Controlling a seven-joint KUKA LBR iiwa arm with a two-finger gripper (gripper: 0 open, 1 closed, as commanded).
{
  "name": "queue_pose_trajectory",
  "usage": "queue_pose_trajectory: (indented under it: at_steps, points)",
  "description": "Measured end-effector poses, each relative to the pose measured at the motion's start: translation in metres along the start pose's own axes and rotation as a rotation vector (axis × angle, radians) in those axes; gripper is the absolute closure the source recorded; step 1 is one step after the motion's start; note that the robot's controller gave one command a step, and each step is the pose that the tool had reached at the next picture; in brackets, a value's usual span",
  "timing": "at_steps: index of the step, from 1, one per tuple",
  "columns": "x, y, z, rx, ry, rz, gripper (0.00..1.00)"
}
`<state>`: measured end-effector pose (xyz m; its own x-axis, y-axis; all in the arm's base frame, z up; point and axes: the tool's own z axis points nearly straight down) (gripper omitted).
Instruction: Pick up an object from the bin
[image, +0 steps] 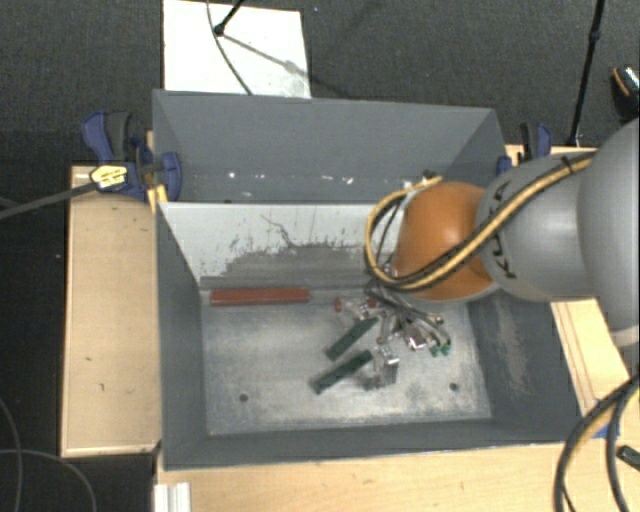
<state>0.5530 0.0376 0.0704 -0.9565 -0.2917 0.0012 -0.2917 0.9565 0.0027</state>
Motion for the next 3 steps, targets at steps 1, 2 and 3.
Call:
queue_pose_trajectory:
  at_steps: [1,2,3]
  points:
    - [0.000,-0.002,-0.001,0.002,0.000,-0.001,1.00]
    - [0.003,-0.026,-0.095,0.006,-0.011,-0.152,1.00]
    - [0.004,-0.039,-0.167,0.007,-0.011,-0.154,1.00]
